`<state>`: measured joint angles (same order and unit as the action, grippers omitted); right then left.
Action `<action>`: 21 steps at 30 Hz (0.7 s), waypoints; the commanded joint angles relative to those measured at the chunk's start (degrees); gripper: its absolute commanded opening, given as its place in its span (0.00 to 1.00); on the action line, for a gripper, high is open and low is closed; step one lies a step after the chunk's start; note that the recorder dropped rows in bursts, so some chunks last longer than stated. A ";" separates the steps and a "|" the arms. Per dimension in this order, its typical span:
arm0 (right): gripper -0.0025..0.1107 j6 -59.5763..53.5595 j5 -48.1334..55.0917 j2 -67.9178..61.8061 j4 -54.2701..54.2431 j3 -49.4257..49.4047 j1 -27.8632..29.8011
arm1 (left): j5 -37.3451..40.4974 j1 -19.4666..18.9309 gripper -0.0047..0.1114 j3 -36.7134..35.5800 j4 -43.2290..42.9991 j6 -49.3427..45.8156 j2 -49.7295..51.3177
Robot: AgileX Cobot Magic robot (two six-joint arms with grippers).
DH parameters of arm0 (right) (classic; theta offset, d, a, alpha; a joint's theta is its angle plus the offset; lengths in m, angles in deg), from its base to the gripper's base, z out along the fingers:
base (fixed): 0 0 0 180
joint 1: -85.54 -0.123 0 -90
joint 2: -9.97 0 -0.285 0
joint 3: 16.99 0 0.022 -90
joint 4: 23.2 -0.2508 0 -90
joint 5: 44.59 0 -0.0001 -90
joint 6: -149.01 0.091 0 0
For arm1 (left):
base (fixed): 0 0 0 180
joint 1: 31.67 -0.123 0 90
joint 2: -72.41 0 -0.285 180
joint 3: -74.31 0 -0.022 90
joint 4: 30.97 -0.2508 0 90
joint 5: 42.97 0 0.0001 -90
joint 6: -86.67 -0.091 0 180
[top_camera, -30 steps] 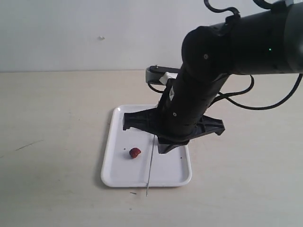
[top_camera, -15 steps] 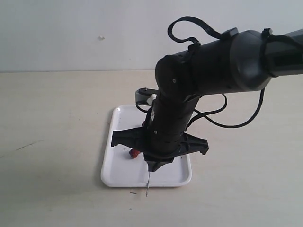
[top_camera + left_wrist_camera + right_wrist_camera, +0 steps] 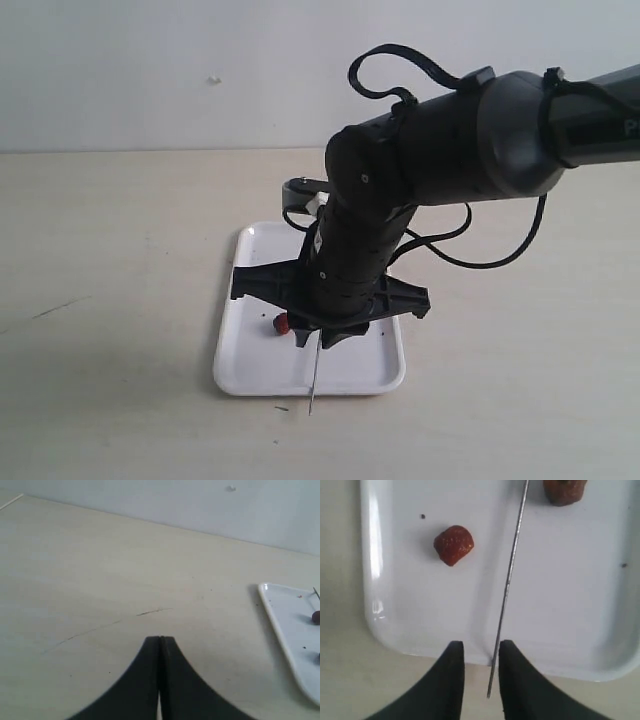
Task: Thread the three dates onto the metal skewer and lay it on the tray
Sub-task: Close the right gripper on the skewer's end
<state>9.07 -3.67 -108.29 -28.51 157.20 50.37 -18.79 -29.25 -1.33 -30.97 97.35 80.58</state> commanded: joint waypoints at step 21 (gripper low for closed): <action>0.26 4.62 6.69 -11.11 8.64 10.96 -0.15 | -0.26 -0.18 0.04 -0.24 0.46 -0.01 -0.38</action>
<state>13.09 4.26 -118.68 -20.07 167.71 50.27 -18.79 -29.25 -1.33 -30.97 97.35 80.58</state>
